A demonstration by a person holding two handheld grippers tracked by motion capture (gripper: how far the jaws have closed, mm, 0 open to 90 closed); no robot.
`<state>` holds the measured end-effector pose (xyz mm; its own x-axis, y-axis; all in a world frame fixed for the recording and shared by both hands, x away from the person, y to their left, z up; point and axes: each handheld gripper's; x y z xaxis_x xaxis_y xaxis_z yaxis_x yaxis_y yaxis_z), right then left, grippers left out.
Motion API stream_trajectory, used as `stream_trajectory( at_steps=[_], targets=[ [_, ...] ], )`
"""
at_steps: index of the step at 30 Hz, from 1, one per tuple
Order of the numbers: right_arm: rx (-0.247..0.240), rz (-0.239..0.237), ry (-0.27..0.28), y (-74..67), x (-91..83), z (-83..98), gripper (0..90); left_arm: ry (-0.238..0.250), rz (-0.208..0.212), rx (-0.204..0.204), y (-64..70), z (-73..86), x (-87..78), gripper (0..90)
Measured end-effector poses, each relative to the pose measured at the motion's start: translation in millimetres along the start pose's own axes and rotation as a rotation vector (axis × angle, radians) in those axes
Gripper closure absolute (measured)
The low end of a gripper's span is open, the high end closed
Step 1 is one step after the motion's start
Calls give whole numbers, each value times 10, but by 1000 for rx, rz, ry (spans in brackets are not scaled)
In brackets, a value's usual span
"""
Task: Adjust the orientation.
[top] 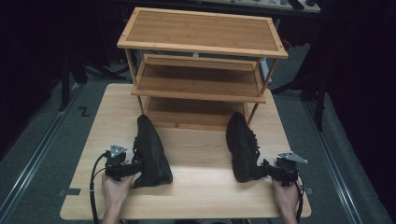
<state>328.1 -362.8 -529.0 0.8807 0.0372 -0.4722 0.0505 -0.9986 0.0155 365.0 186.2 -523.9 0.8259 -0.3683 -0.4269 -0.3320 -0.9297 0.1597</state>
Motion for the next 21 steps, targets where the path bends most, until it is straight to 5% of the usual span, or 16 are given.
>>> stream_trajectory(
  at_steps=[12, 21],
  targets=[
    [-1, 0, 0, 0, 0, 0, 409, 14, 13, -14, 19, -11, 1, 183],
    [0, 0, 0, 0, 0, 0, 409, 13, 32, 20, 93, -113, 15, 183]
  ],
)
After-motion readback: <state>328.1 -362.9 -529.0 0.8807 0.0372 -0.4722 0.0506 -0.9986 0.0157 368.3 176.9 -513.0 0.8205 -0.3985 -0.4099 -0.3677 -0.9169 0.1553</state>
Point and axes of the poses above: each handheld gripper's, and its own axes: x roughly forward along the jaws, z roughly out of its underside, y roughly to its right, and after that the axes turned 15 degrees about y, right-handed
